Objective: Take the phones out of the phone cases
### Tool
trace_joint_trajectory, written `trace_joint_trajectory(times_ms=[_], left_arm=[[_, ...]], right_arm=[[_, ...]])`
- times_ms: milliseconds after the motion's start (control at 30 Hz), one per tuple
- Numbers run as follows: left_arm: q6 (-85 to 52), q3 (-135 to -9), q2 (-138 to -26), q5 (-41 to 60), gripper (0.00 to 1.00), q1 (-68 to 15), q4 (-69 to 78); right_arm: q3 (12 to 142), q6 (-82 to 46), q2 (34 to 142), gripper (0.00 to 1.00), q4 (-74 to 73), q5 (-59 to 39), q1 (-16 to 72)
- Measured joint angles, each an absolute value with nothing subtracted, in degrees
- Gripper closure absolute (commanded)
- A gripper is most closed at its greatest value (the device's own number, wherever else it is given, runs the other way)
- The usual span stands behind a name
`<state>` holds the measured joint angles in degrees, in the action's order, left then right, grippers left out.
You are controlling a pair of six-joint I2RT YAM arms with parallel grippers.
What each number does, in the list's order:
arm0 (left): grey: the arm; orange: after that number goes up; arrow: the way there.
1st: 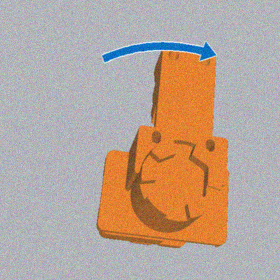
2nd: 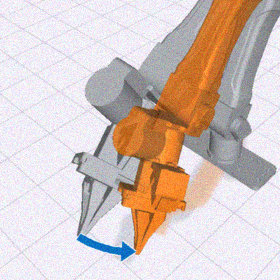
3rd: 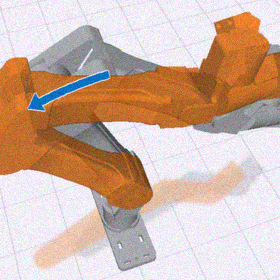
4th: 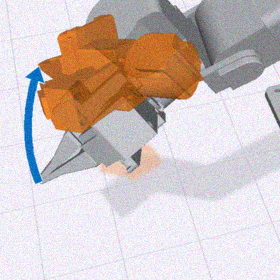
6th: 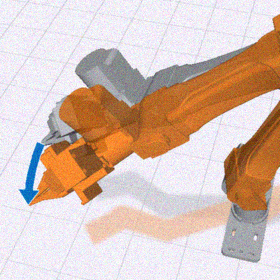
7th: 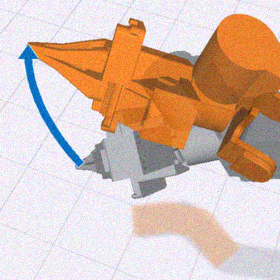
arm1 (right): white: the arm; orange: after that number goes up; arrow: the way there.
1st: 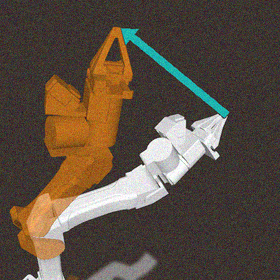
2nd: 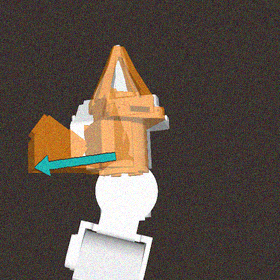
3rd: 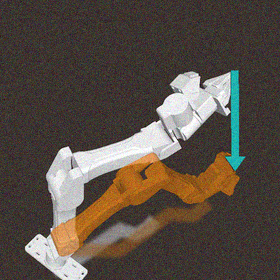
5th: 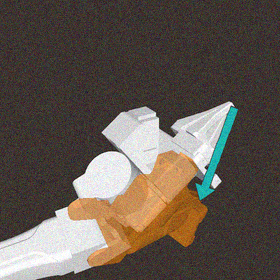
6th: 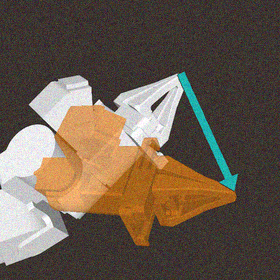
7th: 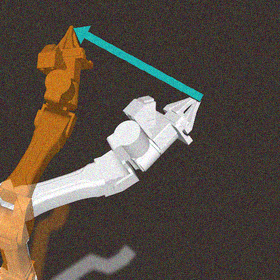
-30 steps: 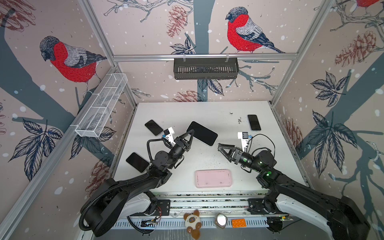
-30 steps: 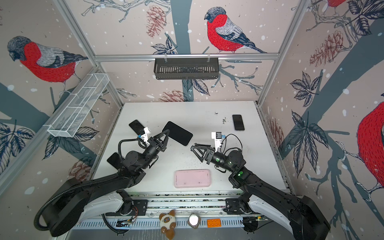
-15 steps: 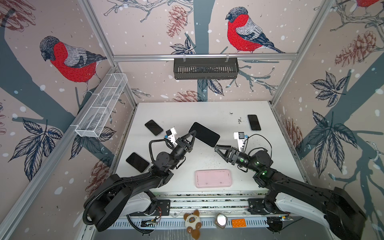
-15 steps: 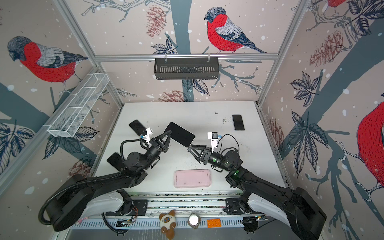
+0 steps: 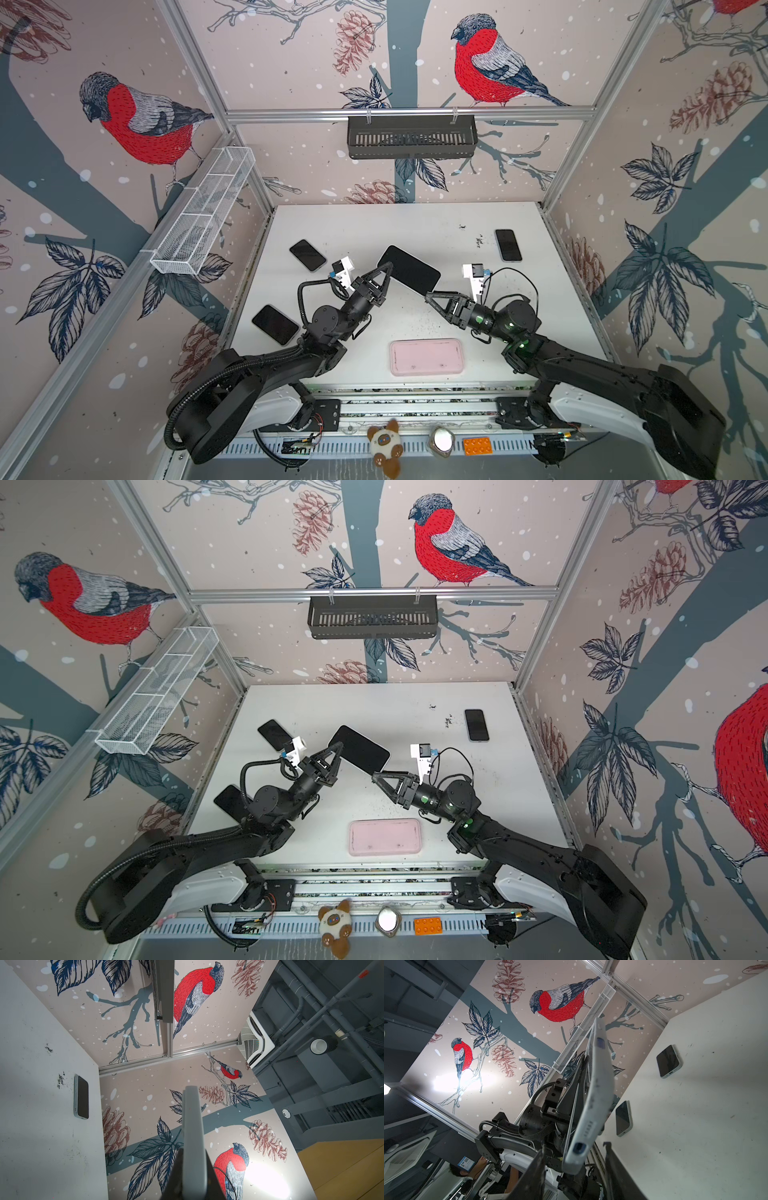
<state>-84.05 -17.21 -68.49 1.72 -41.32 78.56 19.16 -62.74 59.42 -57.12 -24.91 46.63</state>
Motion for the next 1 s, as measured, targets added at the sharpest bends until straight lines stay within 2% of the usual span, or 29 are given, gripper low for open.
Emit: trace_joint_trajectory(times_ms=[333,567,800,1000], left_arm=[[-84.0,-16.9,-68.5,1.8,1.0,-41.8,78.6],[-83.0,-16.8,-68.6,1.5,1.0,-42.1,78.8],[-82.8,-17.0,-68.2,1.6,1.0,-42.4,77.7],[-83.2,-19.6,-66.1,3.3,1.0,-42.5,70.8]], right_arm=[[19.1,-62.8,60.3,0.75,-58.7,-24.5,47.0],[18.8,-64.6,60.9,0.97,-59.7,-24.4,47.2],[18.0,-63.5,59.9,0.99,-59.5,-24.3,47.5],[17.9,-54.5,55.3,0.99,-53.5,-21.2,49.8]])
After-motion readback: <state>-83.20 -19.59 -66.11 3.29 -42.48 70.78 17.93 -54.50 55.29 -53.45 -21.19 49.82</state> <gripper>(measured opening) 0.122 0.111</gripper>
